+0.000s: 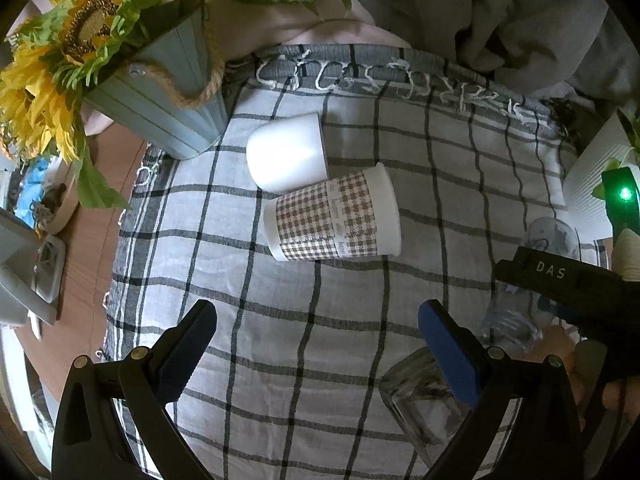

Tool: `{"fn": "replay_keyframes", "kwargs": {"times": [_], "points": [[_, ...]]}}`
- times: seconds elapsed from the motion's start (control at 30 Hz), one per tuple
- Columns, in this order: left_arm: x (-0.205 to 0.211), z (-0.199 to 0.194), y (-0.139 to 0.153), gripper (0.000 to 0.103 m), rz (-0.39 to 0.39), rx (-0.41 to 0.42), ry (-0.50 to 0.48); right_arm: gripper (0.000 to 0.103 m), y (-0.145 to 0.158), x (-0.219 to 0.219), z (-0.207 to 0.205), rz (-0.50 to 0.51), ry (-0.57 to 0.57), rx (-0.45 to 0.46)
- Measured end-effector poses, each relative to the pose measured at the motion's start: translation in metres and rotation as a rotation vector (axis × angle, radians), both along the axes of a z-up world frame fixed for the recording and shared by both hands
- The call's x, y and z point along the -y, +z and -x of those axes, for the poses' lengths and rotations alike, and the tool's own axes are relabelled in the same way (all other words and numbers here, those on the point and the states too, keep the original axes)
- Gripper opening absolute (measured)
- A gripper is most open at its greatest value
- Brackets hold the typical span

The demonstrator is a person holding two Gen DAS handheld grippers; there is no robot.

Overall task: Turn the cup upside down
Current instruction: 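Reach the right tool to the clear plastic cup and close around it, then lift the clear cup with the right tool and rotate it open end down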

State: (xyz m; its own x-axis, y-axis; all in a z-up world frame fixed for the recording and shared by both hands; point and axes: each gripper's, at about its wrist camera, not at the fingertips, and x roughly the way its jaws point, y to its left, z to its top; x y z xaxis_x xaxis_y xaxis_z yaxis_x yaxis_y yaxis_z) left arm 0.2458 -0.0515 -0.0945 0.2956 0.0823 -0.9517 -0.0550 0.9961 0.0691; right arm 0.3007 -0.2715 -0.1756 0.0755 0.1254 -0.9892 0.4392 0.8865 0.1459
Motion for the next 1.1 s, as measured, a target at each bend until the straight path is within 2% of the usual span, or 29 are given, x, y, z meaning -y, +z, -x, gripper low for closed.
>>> {"fn": "replay_keyframes", "kwargs": {"times": [0.23, 0.57, 0.8, 1.1], "points": [[-0.006, 0.005, 0.004, 0.103, 0.023, 0.002, 0.013, 0.076, 0.007, -0.005, 0.003, 0.03, 0.021, 0.032], [-0.02, 0.024, 0.018, 0.103, 0.056, 0.029, 0.013, 0.073, 0.056, -0.02, 0.022, 0.115, 0.066, 0.157], [-0.044, 0.043, 0.029, 0.103, 0.071, 0.055, 0.032, 0.073, 0.104, -0.034, 0.055, 0.144, 0.098, 0.26], [-0.091, 0.083, 0.033, 0.103, 0.038, 0.07, 0.062, 0.073, 0.133, -0.093, 0.113, 0.107, 0.177, 0.337]]}}
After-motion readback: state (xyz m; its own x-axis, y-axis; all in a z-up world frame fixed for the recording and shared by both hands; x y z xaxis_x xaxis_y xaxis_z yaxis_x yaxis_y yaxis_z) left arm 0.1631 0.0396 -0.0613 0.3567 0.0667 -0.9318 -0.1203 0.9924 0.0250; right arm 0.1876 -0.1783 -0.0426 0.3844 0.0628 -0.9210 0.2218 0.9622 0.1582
